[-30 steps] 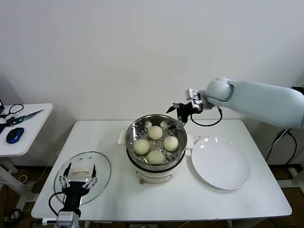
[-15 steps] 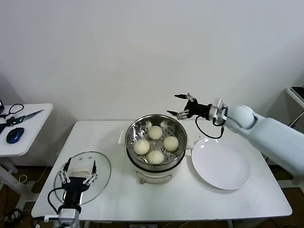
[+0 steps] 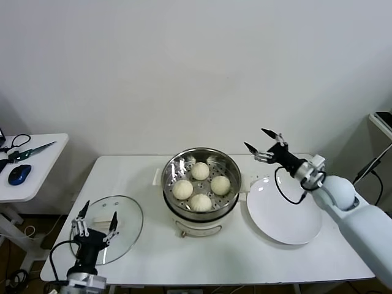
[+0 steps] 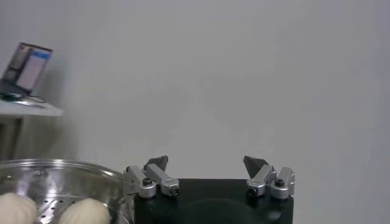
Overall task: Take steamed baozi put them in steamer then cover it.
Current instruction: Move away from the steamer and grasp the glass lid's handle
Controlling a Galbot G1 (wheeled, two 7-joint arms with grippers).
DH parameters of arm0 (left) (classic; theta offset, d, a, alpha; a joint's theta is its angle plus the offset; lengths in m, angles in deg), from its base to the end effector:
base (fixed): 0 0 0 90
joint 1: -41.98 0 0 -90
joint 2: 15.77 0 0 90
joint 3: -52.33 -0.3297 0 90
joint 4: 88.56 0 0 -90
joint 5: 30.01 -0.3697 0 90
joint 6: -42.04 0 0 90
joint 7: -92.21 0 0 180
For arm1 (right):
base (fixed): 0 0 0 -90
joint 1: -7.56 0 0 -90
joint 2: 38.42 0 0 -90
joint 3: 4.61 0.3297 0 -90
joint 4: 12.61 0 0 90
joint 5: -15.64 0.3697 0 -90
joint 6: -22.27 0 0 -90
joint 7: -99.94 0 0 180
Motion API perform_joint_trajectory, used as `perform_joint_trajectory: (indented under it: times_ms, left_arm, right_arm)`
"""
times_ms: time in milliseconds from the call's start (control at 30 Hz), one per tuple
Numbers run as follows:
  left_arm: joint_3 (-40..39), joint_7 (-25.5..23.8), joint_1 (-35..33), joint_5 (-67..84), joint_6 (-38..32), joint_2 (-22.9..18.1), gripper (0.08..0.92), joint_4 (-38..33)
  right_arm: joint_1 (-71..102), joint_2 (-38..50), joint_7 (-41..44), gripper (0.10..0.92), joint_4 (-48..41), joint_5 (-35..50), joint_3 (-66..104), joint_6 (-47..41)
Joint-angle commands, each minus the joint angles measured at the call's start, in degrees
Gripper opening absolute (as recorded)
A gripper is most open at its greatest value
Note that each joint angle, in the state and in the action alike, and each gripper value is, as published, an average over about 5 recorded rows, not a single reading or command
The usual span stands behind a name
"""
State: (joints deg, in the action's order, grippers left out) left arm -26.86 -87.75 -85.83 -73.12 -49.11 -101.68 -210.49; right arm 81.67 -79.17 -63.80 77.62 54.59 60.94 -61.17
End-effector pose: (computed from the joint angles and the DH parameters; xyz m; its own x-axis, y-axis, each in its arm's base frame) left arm 0.1640 0.0683 -0.2914 -0.9917 -0.1057 0.0727 -0.0063 0.6062 0.7953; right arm 0.4141 -0.1488 -0.2254 -0.8373 -0.5467 -0.0010 -0.5333 0.8173 -0.2182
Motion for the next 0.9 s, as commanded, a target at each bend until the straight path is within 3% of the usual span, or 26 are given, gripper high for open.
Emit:
perform_joint_trajectory:
  times_ms: [33,200,467,900]
  left_arm:
    - [0.19,1.32,-0.87,-46.52,0.13,0.22,0.823,3.18]
    - [-0.09,0.88,2.7,-54.25,2.47,0.01,0.823,9.51]
    - [0.29,1.7,8.28,-54.23,3.95,0.6,0.823,20.22]
    - [0.81,9.95,17.01,-50.99,4.0,1.45,0.823,31.59]
  right_arm:
    - [25.47,-7.18,-2.11,0.823,3.41,-5.23,24.1,0.0]
    - [28.19,-9.29,-1.71,0.823,2.38,-7.04,25.34,0.85]
    - [29.5,-11.7,-1.01,0.823,0.54,-9.87,25.57,1.27]
    - [29.25,-13.83,-0.84,0.823,-0.79,-12.7,25.27,1.58]
